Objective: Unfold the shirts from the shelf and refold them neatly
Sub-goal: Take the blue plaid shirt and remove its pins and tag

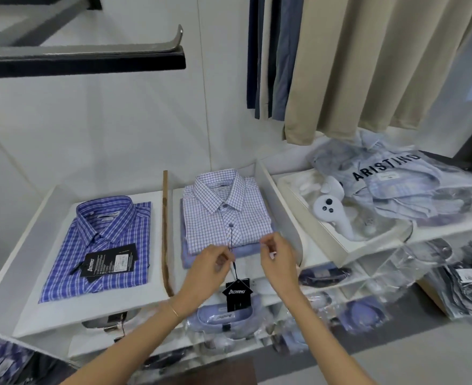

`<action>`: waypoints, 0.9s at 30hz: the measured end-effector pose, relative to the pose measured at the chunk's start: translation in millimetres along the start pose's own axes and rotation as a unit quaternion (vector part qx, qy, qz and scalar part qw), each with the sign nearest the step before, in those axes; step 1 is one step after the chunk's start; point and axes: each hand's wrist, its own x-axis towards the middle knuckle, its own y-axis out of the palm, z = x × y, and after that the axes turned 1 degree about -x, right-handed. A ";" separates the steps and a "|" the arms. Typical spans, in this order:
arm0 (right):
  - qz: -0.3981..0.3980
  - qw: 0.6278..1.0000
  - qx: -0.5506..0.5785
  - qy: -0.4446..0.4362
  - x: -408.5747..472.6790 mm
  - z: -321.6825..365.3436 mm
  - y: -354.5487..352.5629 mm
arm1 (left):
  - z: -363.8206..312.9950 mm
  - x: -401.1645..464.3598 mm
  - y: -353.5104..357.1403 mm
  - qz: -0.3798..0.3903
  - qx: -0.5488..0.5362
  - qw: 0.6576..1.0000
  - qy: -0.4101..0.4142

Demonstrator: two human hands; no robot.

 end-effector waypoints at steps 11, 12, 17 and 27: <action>0.137 0.970 0.018 0.201 -60.7 -57.3 20.0 | 15.2 -72.5 42.9 0.012 -0.053 0.966 -0.254; 0.140 0.968 0.036 0.204 -61.8 -56.6 20.7 | 15.4 -72.7 42.6 0.009 -0.063 0.961 -0.269; 0.147 0.963 0.093 0.205 -66.6 -52.2 19.7 | 16.2 -72.1 39.7 0.007 -0.119 0.955 -0.273; 0.116 0.934 0.250 0.228 -67.6 -8.6 -9.5 | -19.5 -53.2 15.6 -0.027 -0.315 0.902 -0.294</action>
